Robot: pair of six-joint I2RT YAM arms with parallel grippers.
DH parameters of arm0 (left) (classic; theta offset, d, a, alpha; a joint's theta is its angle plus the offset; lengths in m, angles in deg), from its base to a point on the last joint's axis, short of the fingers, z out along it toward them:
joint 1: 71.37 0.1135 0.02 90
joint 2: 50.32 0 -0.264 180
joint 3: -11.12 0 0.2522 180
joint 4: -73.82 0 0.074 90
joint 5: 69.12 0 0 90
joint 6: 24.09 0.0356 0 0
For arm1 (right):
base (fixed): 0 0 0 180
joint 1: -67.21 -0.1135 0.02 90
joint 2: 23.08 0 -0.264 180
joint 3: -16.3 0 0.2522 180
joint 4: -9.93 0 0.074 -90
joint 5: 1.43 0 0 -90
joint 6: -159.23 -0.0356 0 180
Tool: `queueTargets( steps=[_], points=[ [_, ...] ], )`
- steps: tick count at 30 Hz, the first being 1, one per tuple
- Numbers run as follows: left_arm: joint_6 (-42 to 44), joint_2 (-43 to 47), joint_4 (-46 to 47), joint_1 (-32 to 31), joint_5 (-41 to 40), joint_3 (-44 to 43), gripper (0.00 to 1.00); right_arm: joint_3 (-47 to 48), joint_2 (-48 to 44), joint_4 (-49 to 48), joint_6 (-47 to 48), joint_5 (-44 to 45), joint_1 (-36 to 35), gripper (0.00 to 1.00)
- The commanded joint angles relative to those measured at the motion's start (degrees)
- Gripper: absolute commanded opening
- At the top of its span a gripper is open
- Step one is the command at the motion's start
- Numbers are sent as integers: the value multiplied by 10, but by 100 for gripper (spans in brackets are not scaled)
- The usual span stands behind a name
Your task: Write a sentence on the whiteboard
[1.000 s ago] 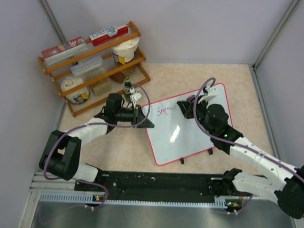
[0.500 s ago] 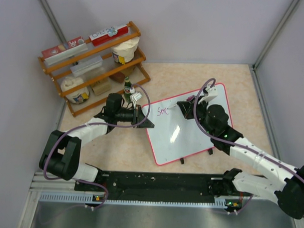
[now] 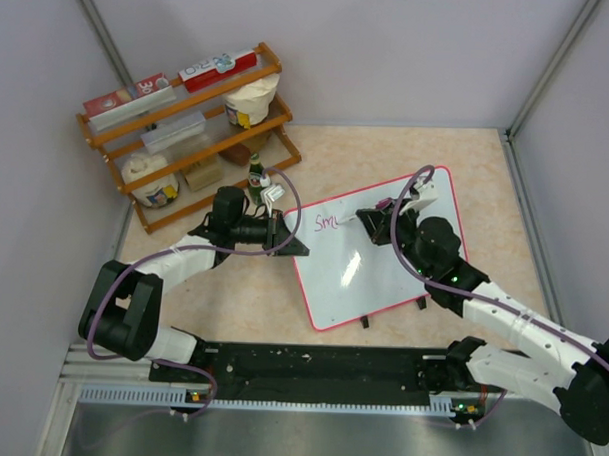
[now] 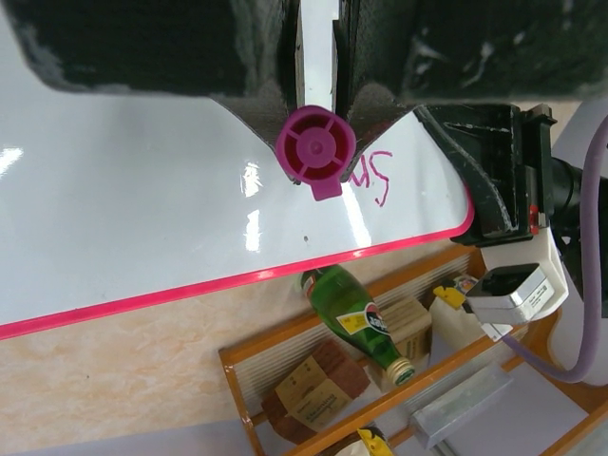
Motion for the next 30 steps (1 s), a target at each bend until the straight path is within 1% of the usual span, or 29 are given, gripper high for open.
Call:
queueTargets(
  steps=[1,11,19,24,30],
  points=[
    [129,-18,-72,-30,-80,30,0,-2,-3,10,11,8,5,0],
    [130,-17,-73,-30,-79,29,0,60,-15,6,0,-16,6,0],
    [131,-17,-73,-30,-79,29,0,96,19,0,5,-16,12,0],
    [131,-18,-73,-30,-79,29,0,98,40,-1,8,-12,13,0],
    [132,-18,-74,-30,-79,28,0,81,41,-6,8,-8,13,0]
  ],
)
